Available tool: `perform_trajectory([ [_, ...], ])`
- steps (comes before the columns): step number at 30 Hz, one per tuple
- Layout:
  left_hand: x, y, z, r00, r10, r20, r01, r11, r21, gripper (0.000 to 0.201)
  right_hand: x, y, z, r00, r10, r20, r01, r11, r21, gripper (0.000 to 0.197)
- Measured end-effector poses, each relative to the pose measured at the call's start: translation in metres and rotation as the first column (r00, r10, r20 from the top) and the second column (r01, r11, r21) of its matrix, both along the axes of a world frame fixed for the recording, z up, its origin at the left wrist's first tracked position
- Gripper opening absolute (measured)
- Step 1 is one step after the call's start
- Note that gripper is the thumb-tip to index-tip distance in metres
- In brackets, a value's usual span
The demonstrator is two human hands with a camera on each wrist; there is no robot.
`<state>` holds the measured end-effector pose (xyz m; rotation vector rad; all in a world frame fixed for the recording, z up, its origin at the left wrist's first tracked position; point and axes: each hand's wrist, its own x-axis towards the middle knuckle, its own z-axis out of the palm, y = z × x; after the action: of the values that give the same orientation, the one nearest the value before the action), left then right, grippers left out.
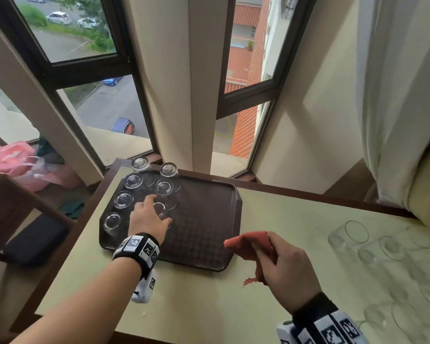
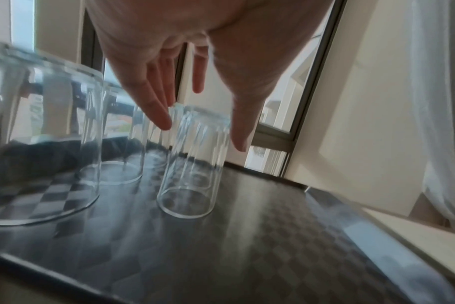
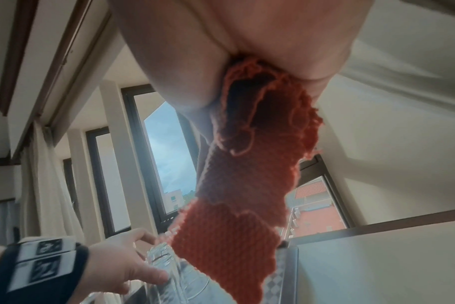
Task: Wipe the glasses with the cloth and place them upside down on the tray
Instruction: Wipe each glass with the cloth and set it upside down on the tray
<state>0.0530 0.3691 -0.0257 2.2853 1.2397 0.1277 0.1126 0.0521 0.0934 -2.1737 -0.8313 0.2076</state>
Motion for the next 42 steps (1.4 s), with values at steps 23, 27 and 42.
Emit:
perform_trajectory([
  [23,0.054,-0.388,0.034,0.462,-0.877,0.132,0.862,0.408,-0.301,0.113,0.044,-0.308,0.056,0.769,-0.631,0.099,0.606,0.77,0.202,0.018],
  [27,0.062,-0.433,0.02,0.362,-0.932,-0.009,0.87,0.342,-0.355,0.121,0.044,-0.337,0.045,0.762,-0.644,0.059,0.63,0.76,0.158,0.013],
  [42,0.05,-0.402,0.077,0.808,-0.296,0.509,0.552,0.684,-0.477,0.089,0.058,-0.314,0.035,0.758,-0.652,0.035,0.623,0.738,0.259,0.019],
])
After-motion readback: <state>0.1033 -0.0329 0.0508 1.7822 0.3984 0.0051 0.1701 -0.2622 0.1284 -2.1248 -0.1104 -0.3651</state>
